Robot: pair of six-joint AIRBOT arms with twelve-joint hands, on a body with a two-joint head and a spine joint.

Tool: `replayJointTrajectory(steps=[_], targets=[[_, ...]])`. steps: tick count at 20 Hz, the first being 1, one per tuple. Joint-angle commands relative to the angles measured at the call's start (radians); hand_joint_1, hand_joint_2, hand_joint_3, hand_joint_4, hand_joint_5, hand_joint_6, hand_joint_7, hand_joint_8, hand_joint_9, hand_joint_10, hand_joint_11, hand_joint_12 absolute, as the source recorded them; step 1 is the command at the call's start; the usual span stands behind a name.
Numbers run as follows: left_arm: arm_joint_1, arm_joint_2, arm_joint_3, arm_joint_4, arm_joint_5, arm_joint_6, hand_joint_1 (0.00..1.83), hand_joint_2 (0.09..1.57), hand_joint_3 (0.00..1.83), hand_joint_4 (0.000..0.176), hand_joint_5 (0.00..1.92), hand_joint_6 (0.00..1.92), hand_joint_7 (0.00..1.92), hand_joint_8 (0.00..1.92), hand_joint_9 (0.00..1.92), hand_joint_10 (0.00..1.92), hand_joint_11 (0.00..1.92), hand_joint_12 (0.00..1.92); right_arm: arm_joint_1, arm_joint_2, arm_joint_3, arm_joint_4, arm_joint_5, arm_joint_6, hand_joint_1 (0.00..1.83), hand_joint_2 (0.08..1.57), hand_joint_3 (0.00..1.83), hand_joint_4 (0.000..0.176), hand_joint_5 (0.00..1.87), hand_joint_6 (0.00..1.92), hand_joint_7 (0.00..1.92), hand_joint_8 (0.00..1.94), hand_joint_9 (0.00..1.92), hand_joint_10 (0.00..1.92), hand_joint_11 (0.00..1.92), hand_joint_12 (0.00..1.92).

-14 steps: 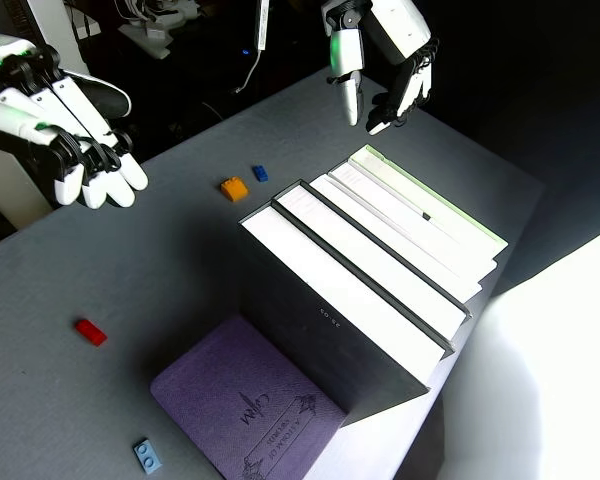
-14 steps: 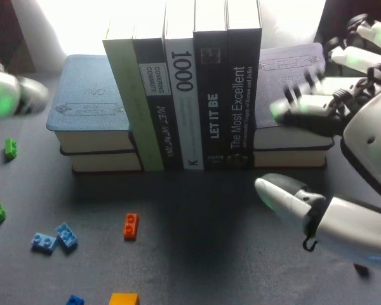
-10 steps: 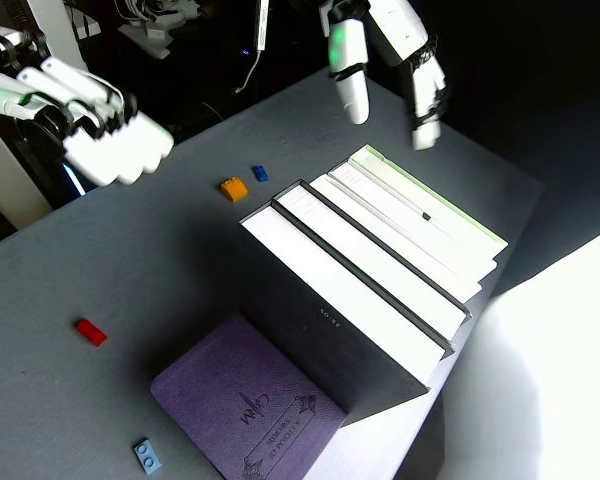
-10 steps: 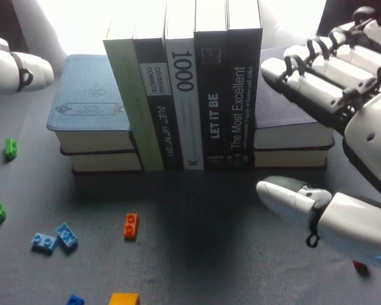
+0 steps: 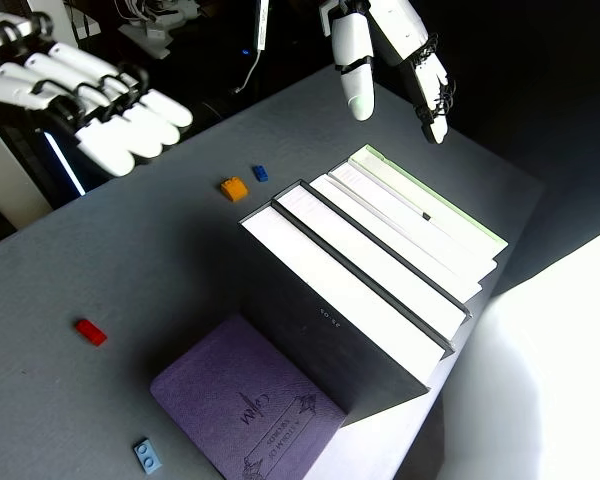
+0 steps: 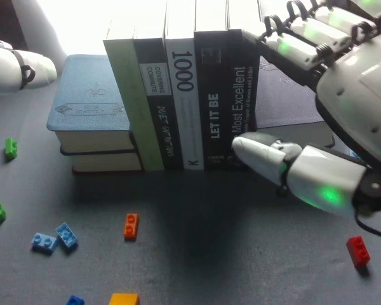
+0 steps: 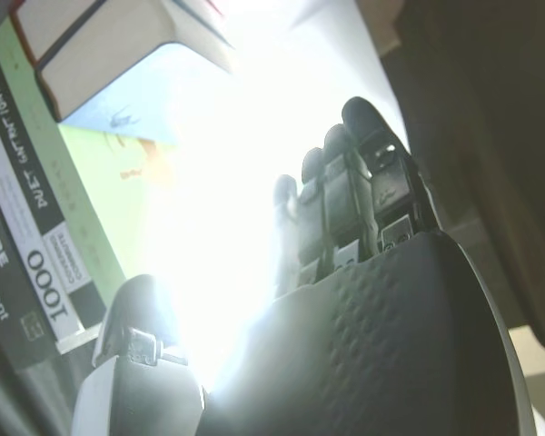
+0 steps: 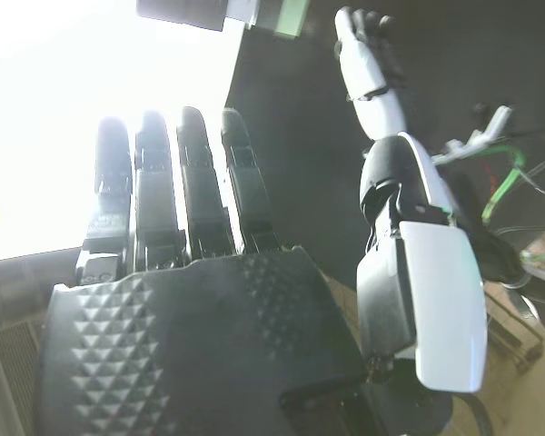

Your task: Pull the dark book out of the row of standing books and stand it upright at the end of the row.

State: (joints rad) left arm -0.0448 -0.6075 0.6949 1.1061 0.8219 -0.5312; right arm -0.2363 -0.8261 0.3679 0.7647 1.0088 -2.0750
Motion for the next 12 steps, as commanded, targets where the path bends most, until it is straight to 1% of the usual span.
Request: replayJointTrajectory(steps=[1, 2, 3, 4, 5, 6, 7, 9, 10, 11, 12], targets=[[-0.010, 0.010, 0.001, 0.075, -0.015, -0.002, 0.04, 1.23, 0.01, 0.054, 0.18, 0.00, 0.16, 0.00, 0.19, 0.00, 0.00, 0.79, 0.021, 0.001, -0.002, -0.086, 0.072, -0.010, 0.01, 1.14, 0.00, 0.040, 0.36, 0.02, 0.23, 0.00, 0.22, 0.00, 0.00, 0.72], [-0.010, 0.010, 0.003, 0.076, -0.015, -0.002, 0.04, 1.23, 0.01, 0.054, 0.18, 0.00, 0.16, 0.00, 0.20, 0.00, 0.00, 0.75, 0.038, -0.009, 0.005, -0.086, 0.063, -0.016, 0.00, 1.14, 0.00, 0.054, 0.39, 0.02, 0.20, 0.00, 0.17, 0.00, 0.00, 0.65], [-0.010, 0.010, 0.004, 0.078, -0.015, -0.002, 0.04, 1.23, 0.01, 0.049, 0.19, 0.01, 0.16, 0.00, 0.19, 0.00, 0.00, 0.74, 0.061, -0.016, 0.008, -0.085, 0.053, -0.013, 0.00, 1.14, 0.00, 0.065, 0.41, 0.02, 0.17, 0.00, 0.13, 0.00, 0.00, 0.59], [-0.010, 0.010, 0.004, 0.078, -0.015, -0.002, 0.02, 1.24, 0.01, 0.049, 0.18, 0.00, 0.15, 0.00, 0.18, 0.00, 0.00, 0.74, 0.079, -0.021, 0.009, -0.085, 0.044, -0.013, 0.00, 1.15, 0.00, 0.064, 0.44, 0.01, 0.15, 0.00, 0.10, 0.00, 0.00, 0.52], [-0.010, 0.009, 0.003, 0.078, -0.015, -0.004, 0.00, 1.23, 0.01, 0.047, 0.17, 0.00, 0.14, 0.00, 0.18, 0.00, 0.00, 0.74, 0.102, -0.029, 0.010, -0.081, 0.039, -0.014, 0.00, 1.16, 0.00, 0.058, 0.51, 0.03, 0.14, 0.00, 0.07, 0.01, 0.00, 0.43], [-0.010, 0.009, 0.003, 0.077, -0.015, -0.008, 0.00, 1.22, 0.00, 0.050, 0.16, 0.00, 0.14, 0.00, 0.18, 0.00, 0.00, 0.75, 0.128, -0.039, 0.012, -0.059, 0.038, -0.020, 0.00, 1.17, 0.00, 0.057, 0.60, 0.03, 0.15, 0.00, 0.07, 0.00, 0.00, 0.39], [-0.010, 0.009, 0.003, 0.076, -0.013, -0.010, 0.00, 1.22, 0.00, 0.056, 0.15, 0.00, 0.14, 0.00, 0.17, 0.00, 0.00, 0.73, 0.150, -0.049, 0.015, -0.043, 0.034, -0.027, 0.00, 1.17, 0.00, 0.053, 0.63, 0.02, 0.14, 0.00, 0.06, 0.00, 0.00, 0.35], [-0.007, 0.009, 0.001, 0.070, -0.004, -0.011, 0.00, 1.23, 0.01, 0.054, 0.14, 0.01, 0.14, 0.00, 0.16, 0.00, 0.00, 0.69, 0.178, -0.073, 0.032, -0.022, 0.035, -0.044, 0.00, 1.16, 0.00, 0.050, 0.65, 0.01, 0.14, 0.00, 0.07, 0.00, 0.00, 0.48], [-0.003, 0.009, 0.001, 0.067, -0.003, -0.014, 0.01, 1.24, 0.01, 0.047, 0.15, 0.01, 0.13, 0.00, 0.16, 0.00, 0.00, 0.73, 0.190, -0.089, 0.046, 0.009, 0.036, -0.064, 0.01, 1.16, 0.00, 0.036, 0.68, 0.01, 0.15, 0.00, 0.08, 0.00, 0.00, 0.47], [0.003, 0.009, 0.000, 0.067, -0.003, -0.022, 0.00, 1.24, 0.01, 0.049, 0.15, 0.01, 0.13, 0.00, 0.17, 0.00, 0.00, 0.77, 0.202, -0.111, 0.068, 0.043, 0.040, -0.083, 0.02, 1.17, 0.00, 0.020, 0.70, 0.01, 0.17, 0.00, 0.09, 0.00, 0.00, 0.39], [0.005, 0.009, -0.001, 0.067, -0.003, -0.028, 0.00, 1.25, 0.01, 0.057, 0.14, 0.00, 0.13, 0.00, 0.17, 0.00, 0.00, 0.78, 0.209, -0.129, 0.089, 0.060, 0.049, -0.092, 0.03, 1.18, 0.00, 0.015, 0.72, 0.01, 0.18, 0.00, 0.09, 0.00, 0.00, 0.32]])
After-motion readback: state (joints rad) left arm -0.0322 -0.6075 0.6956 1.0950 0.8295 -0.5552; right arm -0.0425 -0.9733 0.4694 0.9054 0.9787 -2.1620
